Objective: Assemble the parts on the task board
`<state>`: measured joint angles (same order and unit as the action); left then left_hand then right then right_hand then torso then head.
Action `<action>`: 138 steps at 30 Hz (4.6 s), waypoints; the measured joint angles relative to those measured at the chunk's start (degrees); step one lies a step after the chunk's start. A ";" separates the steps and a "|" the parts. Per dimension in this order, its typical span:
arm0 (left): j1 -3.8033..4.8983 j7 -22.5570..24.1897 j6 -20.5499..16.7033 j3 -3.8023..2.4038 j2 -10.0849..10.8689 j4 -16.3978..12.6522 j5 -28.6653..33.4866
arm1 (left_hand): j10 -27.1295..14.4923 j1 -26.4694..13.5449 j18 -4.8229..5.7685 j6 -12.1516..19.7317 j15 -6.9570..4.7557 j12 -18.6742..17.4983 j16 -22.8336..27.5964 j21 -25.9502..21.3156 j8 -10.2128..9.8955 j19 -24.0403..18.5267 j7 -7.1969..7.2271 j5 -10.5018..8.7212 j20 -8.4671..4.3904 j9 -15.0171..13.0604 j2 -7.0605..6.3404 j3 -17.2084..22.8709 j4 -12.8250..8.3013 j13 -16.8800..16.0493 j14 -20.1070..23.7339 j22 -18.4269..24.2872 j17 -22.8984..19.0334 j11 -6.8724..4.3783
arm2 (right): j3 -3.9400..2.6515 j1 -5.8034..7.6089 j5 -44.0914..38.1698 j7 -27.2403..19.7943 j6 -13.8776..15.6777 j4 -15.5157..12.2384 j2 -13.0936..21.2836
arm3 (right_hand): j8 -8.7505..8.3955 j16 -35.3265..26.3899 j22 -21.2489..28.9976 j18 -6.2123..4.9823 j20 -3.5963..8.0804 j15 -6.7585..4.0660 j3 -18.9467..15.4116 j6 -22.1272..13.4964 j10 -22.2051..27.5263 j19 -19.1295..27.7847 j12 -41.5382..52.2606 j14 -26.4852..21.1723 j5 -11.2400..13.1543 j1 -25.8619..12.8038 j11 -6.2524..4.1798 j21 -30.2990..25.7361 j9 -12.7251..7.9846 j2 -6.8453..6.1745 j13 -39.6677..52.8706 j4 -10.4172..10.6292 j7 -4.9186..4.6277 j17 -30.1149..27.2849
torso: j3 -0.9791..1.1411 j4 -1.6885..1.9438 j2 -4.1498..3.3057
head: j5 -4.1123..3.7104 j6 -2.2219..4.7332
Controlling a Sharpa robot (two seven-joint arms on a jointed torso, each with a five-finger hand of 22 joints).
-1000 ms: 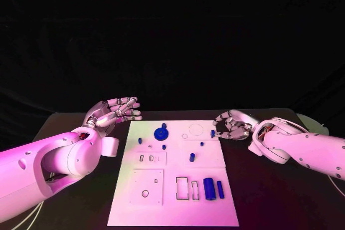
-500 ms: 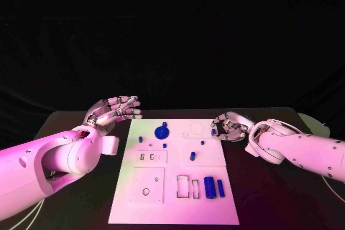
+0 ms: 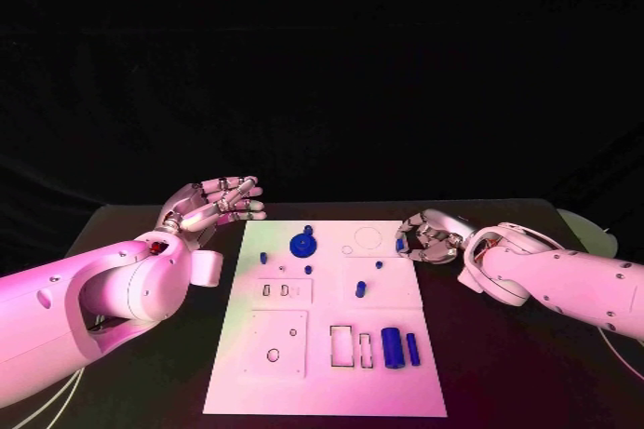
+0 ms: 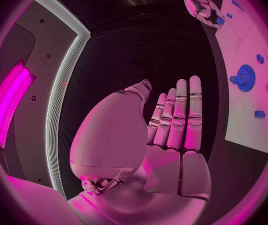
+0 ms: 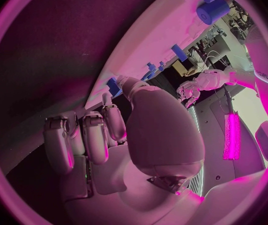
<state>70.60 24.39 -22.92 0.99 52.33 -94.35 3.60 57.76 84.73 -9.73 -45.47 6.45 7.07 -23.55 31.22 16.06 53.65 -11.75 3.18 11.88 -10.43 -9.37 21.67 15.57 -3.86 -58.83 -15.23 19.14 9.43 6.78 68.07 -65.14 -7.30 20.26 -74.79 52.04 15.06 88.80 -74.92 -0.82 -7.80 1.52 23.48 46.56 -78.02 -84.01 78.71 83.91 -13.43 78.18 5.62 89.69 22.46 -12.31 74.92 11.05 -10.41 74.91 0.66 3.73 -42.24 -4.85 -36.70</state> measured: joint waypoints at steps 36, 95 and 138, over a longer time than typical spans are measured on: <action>0.00 -0.29 0.04 0.00 0.23 0.00 -0.01 | 0.00 0.00 0.00 0.00 -0.18 -0.14 0.00 0.27 0.00 0.00 0.00 0.00 0.00 -0.01 0.00 0.00 0.00 0.00 0.18 -0.10 0.11 0.00 | 0.00 -0.05 -0.12 0.19 1.28 -0.11 -0.29 | 1.12 0.22 -0.03 0.00 0.43 -0.22 0.73 2.73 -1.31 0.00 1.11 0.22 0.00 -0.14 -0.91 0.00 0.43 0.62 -0.01 -0.23 0.73 0.03 | 0.01 0.00 0.08 | -0.14 -0.37; -0.01 -0.84 0.36 0.10 -1.03 2.24 -0.02 | 0.00 0.00 0.01 0.00 -0.18 -0.42 0.00 0.50 0.00 -0.22 0.00 0.00 -0.22 -0.01 0.00 0.33 0.00 0.00 0.18 -0.24 0.29 0.00 | 0.24 0.06 -15.36 18.34 5.61 -14.23 -16.03 | 3.98 0.22 0.01 0.00 2.47 -2.77 5.07 6.75 -3.57 0.00 2.15 -0.09 0.11 0.15 -3.16 0.00 1.08 5.59 -0.02 -2.69 2.73 0.00 | -0.54 0.53 1.08 | 4.06 -3.49; -0.01 -1.35 0.89 0.20 -1.69 2.83 -0.21 | 0.00 0.00 0.01 0.00 -0.18 -0.42 0.00 0.49 0.00 -0.21 0.00 0.00 -0.21 -0.01 0.00 0.32 0.00 0.00 0.18 -0.29 0.36 0.00 | 0.78 -2.45 -23.01 20.96 1.05 -10.74 -19.82 | 4.04 0.21 -0.01 -0.01 2.87 -2.98 5.03 6.53 -3.35 0.00 2.14 0.12 0.38 -1.67 -3.36 0.00 1.10 4.52 0.01 -2.69 2.95 0.02 | -0.40 0.44 1.09 | 4.71 -4.59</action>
<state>70.59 23.04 -22.03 1.19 50.64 -91.52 3.39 57.76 84.73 -9.72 -45.47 6.27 6.65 -23.55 31.71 16.06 53.43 -11.75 3.18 11.67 -10.45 -9.37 21.99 15.57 -3.86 -58.65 -15.53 19.50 9.43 7.56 65.62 -88.15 13.66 21.31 -85.53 32.22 19.09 89.01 -74.92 -0.83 -4.93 -1.45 28.51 53.09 -81.38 -84.01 80.85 84.03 -13.05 76.51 2.25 89.69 23.57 -7.79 74.93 8.36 -7.46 74.93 0.26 4.17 -41.14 -0.14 -41.29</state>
